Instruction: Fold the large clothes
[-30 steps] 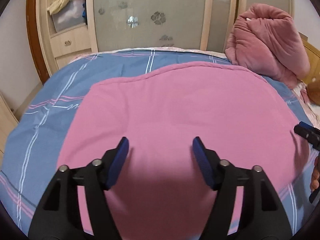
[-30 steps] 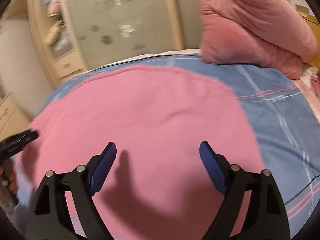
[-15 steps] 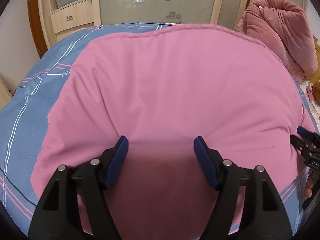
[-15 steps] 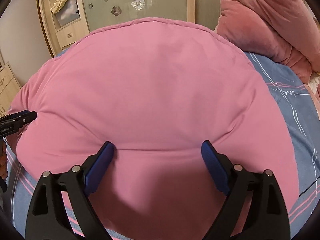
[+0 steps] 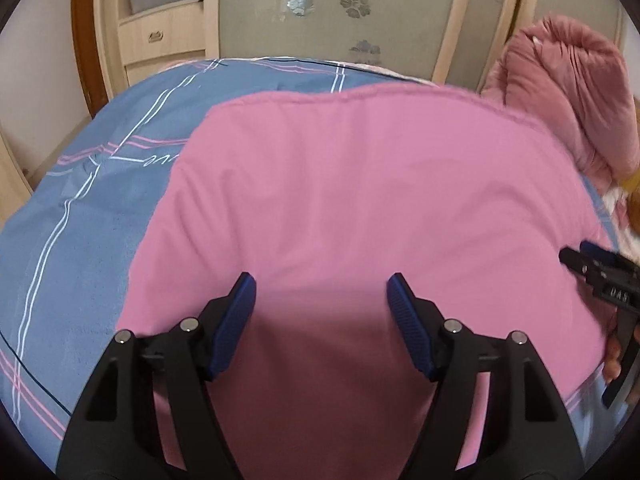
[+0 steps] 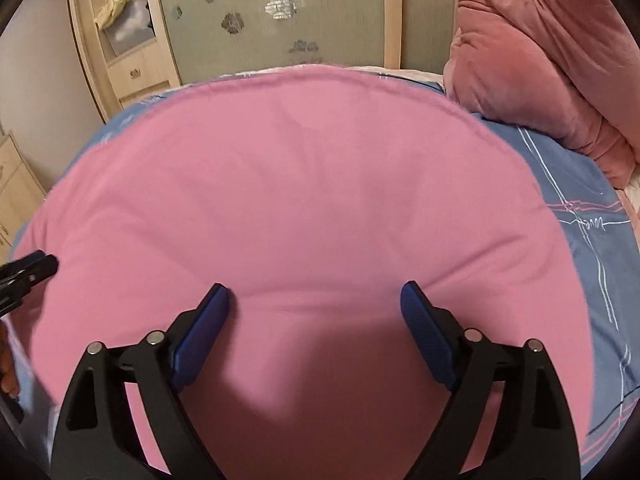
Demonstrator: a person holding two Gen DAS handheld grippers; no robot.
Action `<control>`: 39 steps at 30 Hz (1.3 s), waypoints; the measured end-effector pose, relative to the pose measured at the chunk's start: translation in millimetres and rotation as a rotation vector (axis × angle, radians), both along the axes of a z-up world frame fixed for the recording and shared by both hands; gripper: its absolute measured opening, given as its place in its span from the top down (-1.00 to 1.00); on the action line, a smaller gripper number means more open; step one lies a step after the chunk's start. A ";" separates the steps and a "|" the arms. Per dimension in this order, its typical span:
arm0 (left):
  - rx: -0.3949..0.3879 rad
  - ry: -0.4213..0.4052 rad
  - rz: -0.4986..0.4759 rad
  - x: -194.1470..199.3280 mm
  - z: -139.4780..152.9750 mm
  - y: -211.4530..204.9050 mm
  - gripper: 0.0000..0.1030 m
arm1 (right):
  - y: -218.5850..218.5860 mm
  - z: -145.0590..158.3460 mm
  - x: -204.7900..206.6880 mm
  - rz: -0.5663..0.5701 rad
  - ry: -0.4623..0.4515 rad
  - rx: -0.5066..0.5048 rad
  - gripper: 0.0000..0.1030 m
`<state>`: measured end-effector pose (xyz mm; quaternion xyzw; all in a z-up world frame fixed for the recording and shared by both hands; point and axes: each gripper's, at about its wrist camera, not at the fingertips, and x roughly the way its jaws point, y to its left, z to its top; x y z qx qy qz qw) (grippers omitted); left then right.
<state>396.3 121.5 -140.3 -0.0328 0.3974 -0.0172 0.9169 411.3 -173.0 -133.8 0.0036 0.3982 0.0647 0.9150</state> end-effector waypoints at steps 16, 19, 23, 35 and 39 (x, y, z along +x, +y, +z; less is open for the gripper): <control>0.067 -0.270 -0.040 -155.2 87.5 -54.1 -0.79 | 16.9 73.5 -158.7 -0.018 -0.303 -0.039 -0.82; 0.075 -0.326 -0.025 -192.5 110.8 -62.6 -0.93 | 19.7 93.5 -192.7 -0.028 -0.332 -0.046 -0.91; 0.082 -0.378 0.000 -244.4 132.0 -76.6 -0.96 | 22.4 112.9 -237.1 -0.081 -0.337 -0.033 -0.97; 0.076 -0.420 -0.052 -345.0 158.3 -122.0 -0.96 | 19.4 127.4 -337.3 -0.152 -0.365 -0.032 -0.97; 0.084 -0.439 -0.057 -357.4 164.0 -124.3 -0.96 | 21.5 132.8 -359.4 -0.164 -0.383 -0.050 -0.97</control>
